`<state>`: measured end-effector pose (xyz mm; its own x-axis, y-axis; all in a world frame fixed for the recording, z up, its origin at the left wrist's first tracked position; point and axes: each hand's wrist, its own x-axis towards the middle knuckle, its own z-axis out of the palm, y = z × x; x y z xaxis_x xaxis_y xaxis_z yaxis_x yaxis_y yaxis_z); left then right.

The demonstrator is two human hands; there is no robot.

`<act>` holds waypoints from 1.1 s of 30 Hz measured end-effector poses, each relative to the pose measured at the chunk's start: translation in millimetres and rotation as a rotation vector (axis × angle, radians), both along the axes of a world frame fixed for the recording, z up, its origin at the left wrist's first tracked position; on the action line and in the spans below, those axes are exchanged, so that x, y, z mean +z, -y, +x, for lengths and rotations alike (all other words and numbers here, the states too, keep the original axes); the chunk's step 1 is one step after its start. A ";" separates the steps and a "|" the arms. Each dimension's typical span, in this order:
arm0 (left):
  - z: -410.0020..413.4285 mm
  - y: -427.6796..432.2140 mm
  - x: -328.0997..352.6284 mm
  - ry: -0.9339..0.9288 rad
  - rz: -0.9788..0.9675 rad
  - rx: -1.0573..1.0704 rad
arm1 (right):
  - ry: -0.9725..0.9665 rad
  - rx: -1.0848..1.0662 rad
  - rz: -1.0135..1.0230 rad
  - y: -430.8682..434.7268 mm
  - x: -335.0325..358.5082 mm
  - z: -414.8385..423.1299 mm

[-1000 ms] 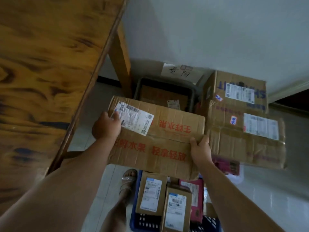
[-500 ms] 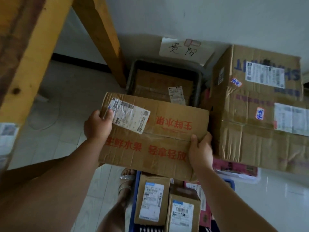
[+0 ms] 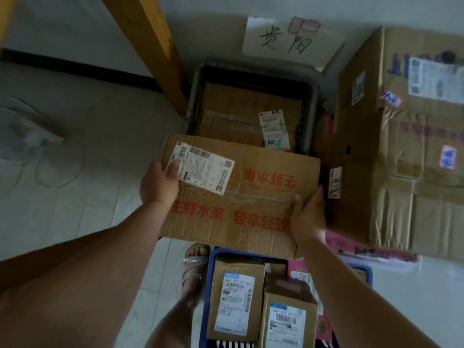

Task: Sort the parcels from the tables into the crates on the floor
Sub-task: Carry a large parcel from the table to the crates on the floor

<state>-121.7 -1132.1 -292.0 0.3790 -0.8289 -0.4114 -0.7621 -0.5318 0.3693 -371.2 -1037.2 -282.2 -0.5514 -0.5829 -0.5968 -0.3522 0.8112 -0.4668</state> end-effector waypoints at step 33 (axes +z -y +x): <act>-4.1 -23.1 -125.0 0.293 0.229 -0.457 | -0.263 0.972 0.465 7.5 -110.0 16.6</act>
<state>-125.8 -1109.0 -417.0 0.1290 -0.8376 -0.5309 -0.9858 -0.1664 0.0230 -354.6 -1044.7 -392.2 -0.1228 -0.5852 -0.8015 -0.9771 0.2126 -0.0056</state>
